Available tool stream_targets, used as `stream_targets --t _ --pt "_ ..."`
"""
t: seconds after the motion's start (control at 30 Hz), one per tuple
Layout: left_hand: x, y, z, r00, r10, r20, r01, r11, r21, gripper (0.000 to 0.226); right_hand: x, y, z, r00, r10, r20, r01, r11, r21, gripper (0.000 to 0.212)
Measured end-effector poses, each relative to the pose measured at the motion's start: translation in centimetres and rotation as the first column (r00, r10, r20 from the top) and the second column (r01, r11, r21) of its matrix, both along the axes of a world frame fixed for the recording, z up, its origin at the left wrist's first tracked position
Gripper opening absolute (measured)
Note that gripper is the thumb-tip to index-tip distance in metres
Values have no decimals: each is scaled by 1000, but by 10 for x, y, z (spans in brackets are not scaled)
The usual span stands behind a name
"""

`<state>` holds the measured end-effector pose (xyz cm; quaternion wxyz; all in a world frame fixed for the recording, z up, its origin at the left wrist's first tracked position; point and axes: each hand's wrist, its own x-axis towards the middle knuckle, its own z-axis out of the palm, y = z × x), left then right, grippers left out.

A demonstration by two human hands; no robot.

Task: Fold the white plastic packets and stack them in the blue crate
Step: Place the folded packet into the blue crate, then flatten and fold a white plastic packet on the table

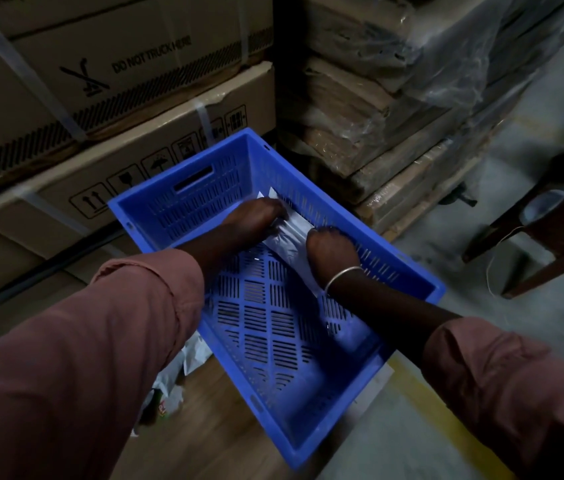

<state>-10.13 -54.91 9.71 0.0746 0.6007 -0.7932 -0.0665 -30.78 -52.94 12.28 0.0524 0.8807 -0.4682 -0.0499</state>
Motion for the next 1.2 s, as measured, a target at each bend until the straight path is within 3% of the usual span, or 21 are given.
stream_targets --t 0.23,0.43,0.57,0.73,0.83,1.0,1.07,1.2 --pt "7 13 14 994 -3 105 2 1000 5 57 -4 0 2 996 -23 83 23 1000 3 22" --pt "39 51 46 968 217 124 -189 960 -207 50 18 -8 20 937 67 342 -26 992 -126 40" --pt "99 116 87 919 377 116 -328 894 -306 48 85 12 43 850 171 499 -89 979 -183 50" --pt "184 255 119 776 624 96 -517 716 -470 46 206 101 71 705 390 592 -346 918 -193 52" --pt "224 364 120 639 767 51 -644 570 -510 44 270 176 72 637 503 584 -508 844 -172 54" --pt "252 511 95 403 914 50 -821 385 -421 45 339 290 46 583 596 552 -650 750 -124 50" --pt "256 546 77 356 933 46 -847 343 -405 46 353 323 29 573 607 551 -676 730 -101 51" --pt "260 570 36 357 934 24 -880 345 -327 50 361 358 -4 587 618 523 -682 726 -92 49"
